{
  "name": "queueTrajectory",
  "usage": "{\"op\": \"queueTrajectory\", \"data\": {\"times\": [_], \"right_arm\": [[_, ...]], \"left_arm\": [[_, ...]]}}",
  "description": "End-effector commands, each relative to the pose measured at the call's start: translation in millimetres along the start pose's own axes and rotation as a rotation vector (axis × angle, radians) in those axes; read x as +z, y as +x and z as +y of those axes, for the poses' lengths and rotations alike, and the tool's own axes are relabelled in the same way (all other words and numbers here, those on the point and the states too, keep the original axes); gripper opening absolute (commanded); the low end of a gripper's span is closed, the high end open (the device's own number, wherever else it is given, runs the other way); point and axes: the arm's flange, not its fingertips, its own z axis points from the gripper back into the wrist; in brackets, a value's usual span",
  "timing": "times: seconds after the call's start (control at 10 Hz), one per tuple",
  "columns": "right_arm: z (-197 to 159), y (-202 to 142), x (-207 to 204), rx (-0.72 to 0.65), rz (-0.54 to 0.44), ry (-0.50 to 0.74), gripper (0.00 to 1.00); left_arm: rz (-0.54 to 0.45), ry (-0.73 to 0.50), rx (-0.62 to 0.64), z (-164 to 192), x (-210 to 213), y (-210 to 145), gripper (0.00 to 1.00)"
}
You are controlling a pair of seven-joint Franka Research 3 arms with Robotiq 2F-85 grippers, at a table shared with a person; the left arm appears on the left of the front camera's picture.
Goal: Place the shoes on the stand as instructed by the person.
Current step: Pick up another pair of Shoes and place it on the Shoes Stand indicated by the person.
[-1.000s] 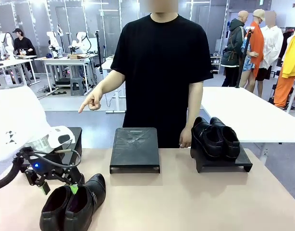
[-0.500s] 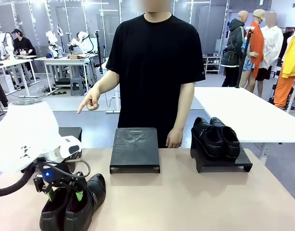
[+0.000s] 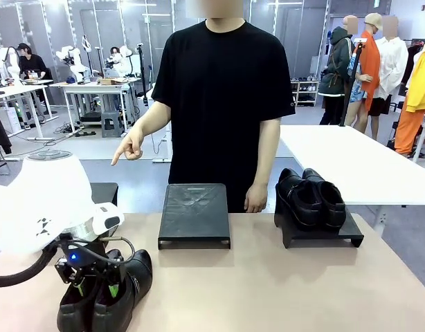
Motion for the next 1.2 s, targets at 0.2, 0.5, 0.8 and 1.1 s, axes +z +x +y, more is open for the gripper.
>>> {"op": "queueTrajectory", "data": {"times": [0.2, 0.5, 0.8, 1.1], "right_arm": [[2, -1, 2, 0.013, -0.003, 0.008, 0.96], [2, -1, 2, 0.013, -0.003, 0.008, 0.96], [2, -1, 2, 0.013, -0.003, 0.008, 0.96], [2, -1, 2, 0.013, -0.003, 0.008, 0.96]], "left_arm": [[-0.023, 0.049, 0.013, 7, -13, -30, 0.14], [-0.016, 0.051, 0.013, 9, -13, -32, 0.0], [-0.042, 0.044, 0.011, 7, -1, -32, 0.0], [-0.116, 0.101, 0.0, 8, 55, -33, 0.0]]}}
